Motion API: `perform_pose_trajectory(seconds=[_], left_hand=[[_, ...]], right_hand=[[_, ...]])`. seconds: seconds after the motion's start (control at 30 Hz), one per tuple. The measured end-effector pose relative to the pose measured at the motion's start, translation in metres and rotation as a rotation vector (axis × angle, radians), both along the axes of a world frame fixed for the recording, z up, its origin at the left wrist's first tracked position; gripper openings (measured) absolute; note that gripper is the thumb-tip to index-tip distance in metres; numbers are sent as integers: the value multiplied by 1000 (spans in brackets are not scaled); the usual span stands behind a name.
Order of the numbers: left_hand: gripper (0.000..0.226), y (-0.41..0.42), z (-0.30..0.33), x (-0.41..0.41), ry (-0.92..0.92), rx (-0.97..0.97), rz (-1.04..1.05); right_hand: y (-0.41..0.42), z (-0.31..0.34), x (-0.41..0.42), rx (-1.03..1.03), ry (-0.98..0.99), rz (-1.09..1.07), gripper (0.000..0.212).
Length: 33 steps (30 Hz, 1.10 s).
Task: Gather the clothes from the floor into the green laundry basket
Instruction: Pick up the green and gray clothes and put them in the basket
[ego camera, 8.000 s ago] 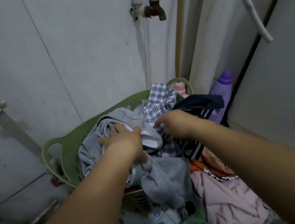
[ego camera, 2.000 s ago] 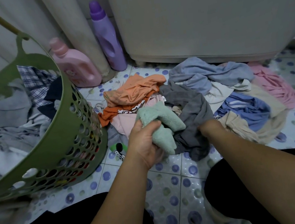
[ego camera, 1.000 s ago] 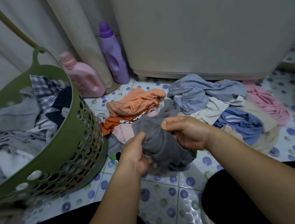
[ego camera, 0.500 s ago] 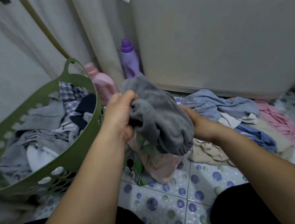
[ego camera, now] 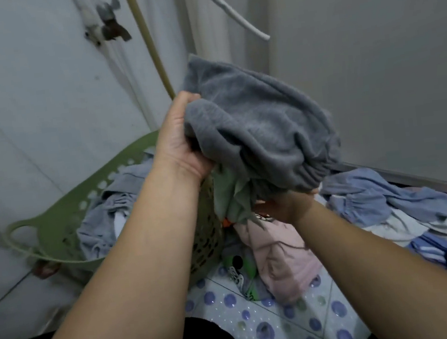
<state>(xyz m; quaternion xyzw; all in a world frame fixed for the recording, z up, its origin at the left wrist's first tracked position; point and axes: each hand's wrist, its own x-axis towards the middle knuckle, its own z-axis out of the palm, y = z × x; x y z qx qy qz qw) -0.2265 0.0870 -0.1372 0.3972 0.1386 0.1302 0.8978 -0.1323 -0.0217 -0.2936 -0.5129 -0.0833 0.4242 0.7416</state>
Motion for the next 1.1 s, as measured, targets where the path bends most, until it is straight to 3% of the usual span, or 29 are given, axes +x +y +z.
perform_pose_trajectory(seconds=[0.1,0.27,0.3,0.33,0.4,0.43,0.5,0.57,0.63,0.73,0.87,1.0,1.1], left_hand=[[48,23,9,-11,-134,3,103],[42,76,5,-49,-265,-1,380],[62,84,4,-60,-243,0,418],[69,90,1,-70,-234,-28,383],[40,102,-13,-93,-176,-46,272],[37,111,-22,-103,-48,0,330],[26,140,-47,-120,438,238,582],[29,152,-70,-133,821,448,646],[48,155,-91,-135,995,625,620],[54,149,-103,-130,1013,915,584],[48,133,-109,-110,962,1086,335],[51,122,-120,-91,946,1314,-56],[37,129,-132,-88,1024,1466,-99]], right_hand=[[28,38,-16,186,73,52,28],[79,79,-18,246,57,43,41],[89,81,-17,253,48,39,40],[98,78,-15,246,31,33,40],[112,70,-17,179,-83,83,31],[116,64,-19,94,-189,117,25],[122,55,-23,-143,-478,210,16],[127,47,-24,-386,-757,306,27],[126,46,-27,-539,-965,295,38],[125,48,-34,-588,-1189,230,33],[121,48,-35,-704,-1284,302,36],[108,48,-34,-793,-1408,413,46],[98,44,-35,-750,-1447,428,44]])
